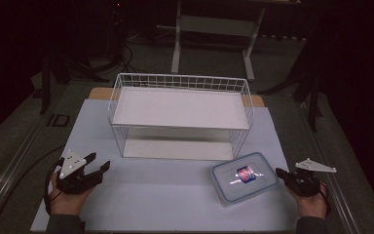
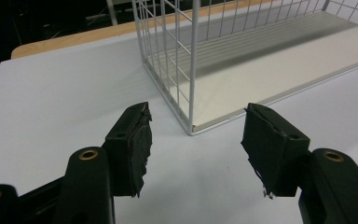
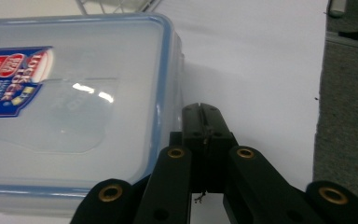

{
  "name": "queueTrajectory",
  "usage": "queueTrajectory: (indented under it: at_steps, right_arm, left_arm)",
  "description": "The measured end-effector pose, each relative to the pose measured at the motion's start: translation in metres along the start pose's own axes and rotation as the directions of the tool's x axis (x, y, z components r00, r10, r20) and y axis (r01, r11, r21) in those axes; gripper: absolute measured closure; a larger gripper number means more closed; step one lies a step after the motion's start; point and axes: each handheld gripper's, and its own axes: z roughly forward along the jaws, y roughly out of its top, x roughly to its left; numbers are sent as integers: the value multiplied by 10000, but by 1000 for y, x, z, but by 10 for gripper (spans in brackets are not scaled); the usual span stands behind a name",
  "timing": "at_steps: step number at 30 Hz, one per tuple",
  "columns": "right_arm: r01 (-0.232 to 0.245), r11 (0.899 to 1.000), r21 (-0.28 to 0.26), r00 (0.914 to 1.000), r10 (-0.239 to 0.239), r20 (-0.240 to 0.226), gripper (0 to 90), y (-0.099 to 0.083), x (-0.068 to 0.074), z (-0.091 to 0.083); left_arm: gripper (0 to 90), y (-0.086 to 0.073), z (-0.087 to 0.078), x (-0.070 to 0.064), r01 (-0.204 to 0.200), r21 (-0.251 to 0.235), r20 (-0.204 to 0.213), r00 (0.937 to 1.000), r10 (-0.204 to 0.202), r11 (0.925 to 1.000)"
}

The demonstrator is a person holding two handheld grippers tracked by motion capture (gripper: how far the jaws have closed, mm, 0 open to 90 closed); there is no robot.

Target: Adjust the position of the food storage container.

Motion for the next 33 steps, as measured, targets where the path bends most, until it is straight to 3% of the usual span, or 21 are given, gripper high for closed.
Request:
queueTrajectory:
  at_steps: [6, 19, 24, 30, 32, 33]
  right_arm:
    - [169, 9999, 33, 9998, -169, -43, 900, -1, 1, -3]
    - [997, 9939, 467, 9913, -952, -912, 900, -2, 28, -8]
    - [1097, 9927, 502, 9881, -1035, -1142, 900, -1, 34, -7]
    - [1472, 9881, 437, 9716, -1361, -1938, 900, 6, 56, -1]
    - [1801, 9825, 468, 9588, -1647, -2314, 900, 11, 71, 5]
    - [1801, 9825, 468, 9588, -1647, -2314, 900, 11, 71, 5]
  left_arm:
    - [415, 0, 0, 0, 3, -24, -18, 10000, -3, 10000]
    - [418, 0, -1, 0, 10, -41, 3, 10000, -10, 10000]
    - [418, 0, 0, 0, 3, -32, 25, 10000, -3, 10000]
    - [418, 0, 3, 0, -29, 57, 65, 10000, 28, 10000]
    - [418, -1, 3, 1, 8, 66, 75, 10000, -8, 10000]
    - [418, -1, 3, 1, 23, 58, 69, 10000, -23, 10000]
